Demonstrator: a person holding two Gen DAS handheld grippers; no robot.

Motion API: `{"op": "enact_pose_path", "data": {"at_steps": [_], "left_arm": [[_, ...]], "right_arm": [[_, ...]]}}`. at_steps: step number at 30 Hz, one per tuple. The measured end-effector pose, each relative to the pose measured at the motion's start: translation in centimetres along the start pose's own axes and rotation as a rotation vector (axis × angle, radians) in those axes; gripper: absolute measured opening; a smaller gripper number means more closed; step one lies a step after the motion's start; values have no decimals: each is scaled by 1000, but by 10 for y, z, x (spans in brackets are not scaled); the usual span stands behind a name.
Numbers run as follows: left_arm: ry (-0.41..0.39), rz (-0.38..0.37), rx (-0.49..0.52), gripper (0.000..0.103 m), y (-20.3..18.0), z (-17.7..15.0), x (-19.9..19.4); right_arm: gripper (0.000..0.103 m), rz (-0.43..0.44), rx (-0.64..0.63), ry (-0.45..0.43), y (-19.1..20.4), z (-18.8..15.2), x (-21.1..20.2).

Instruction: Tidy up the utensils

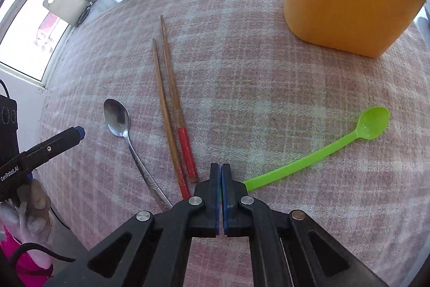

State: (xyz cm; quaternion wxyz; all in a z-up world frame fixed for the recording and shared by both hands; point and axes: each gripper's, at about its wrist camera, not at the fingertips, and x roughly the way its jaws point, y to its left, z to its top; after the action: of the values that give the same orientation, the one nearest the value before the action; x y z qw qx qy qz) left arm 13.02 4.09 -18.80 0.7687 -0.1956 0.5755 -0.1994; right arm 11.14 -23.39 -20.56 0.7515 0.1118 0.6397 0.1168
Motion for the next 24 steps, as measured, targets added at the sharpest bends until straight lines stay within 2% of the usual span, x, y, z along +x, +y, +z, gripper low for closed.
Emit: {"op": "enact_pose_path", "data": {"at_steps": [5,8,9,11,14,17,24], "left_arm": [[21,7,-7,49,-6,-5,9],[23,19,-6,49,-9,-7,12],[22,27,-5,49,-10,-8,13],[19,42,-13,49,-9,-8,15],[13,69,-43,49,-6,-5,19],[1,81,-57,49,-6,1,23],[-30,100,-38,49,-17,22,35]], "right_arm": [[1,-38,56,-12,-33,-20,-14],[15,-104,60,-19,-48,-26,-26],[16,-115,63,-23,-52,-29,-30],[19,-87,84,-43,-62,-33,-41],[34,-92,126,-108,-73,-33,-58],[35,-99,193,-144,-87,-33,-66],[35,-77,317,-128,-128,-27,-59]]}}
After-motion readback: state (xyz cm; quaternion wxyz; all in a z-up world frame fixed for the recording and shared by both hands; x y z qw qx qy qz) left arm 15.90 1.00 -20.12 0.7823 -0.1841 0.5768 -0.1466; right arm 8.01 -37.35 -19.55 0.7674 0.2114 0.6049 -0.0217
